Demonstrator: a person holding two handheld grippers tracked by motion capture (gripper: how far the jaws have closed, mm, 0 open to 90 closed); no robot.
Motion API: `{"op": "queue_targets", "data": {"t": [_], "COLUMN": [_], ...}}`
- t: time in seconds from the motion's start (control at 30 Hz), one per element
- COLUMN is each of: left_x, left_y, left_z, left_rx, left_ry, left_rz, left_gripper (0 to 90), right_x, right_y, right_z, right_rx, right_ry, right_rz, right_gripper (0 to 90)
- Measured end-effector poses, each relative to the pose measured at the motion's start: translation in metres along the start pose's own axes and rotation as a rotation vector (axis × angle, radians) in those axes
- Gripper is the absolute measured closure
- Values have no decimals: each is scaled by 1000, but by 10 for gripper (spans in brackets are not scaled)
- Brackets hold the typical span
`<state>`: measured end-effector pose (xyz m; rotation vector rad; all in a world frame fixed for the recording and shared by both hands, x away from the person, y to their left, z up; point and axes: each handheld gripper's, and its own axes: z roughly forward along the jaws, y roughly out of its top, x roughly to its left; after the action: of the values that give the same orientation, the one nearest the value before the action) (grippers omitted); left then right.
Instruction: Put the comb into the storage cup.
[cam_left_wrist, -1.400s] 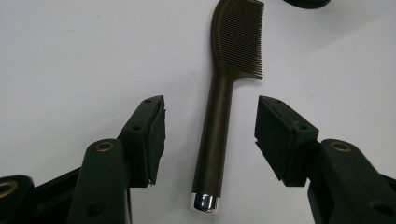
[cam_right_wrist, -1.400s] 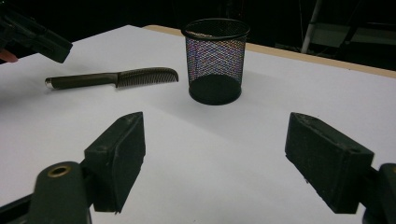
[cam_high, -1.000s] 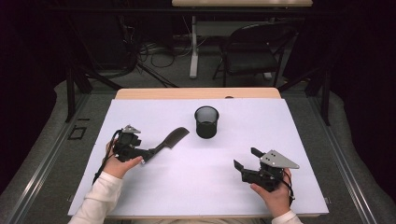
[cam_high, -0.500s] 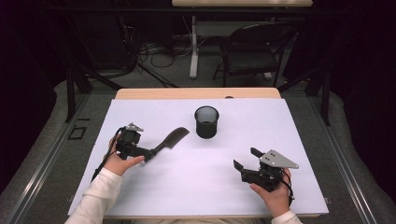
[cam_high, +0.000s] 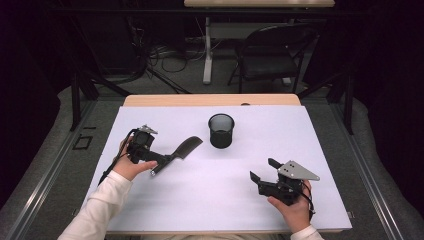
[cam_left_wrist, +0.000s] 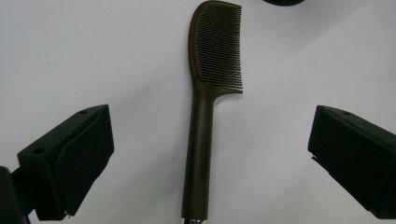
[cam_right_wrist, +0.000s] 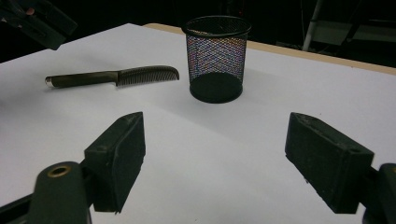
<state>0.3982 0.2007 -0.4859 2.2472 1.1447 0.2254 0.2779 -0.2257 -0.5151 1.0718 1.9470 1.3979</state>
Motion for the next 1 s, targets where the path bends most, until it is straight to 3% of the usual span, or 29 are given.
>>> {"op": "queue_targets", "data": {"t": [0.17,0.6,1.0], "left_x": [2,9,14], "left_y": [3,11,14], "left_z": [0,6,19], "left_rx": [17,122,189], "left_ry": [1,65,36], "left_rz": [0,19,2], "left_gripper": [6,7,7], "right_x": [0,-1,-1], "right_y": [0,-1,-1], "right_z": [0,1,2], "right_rx": [1,-2,4], "right_ry": [-1,4,7], "right_rz": [1,7,9], "right_gripper": [201,202,201]}}
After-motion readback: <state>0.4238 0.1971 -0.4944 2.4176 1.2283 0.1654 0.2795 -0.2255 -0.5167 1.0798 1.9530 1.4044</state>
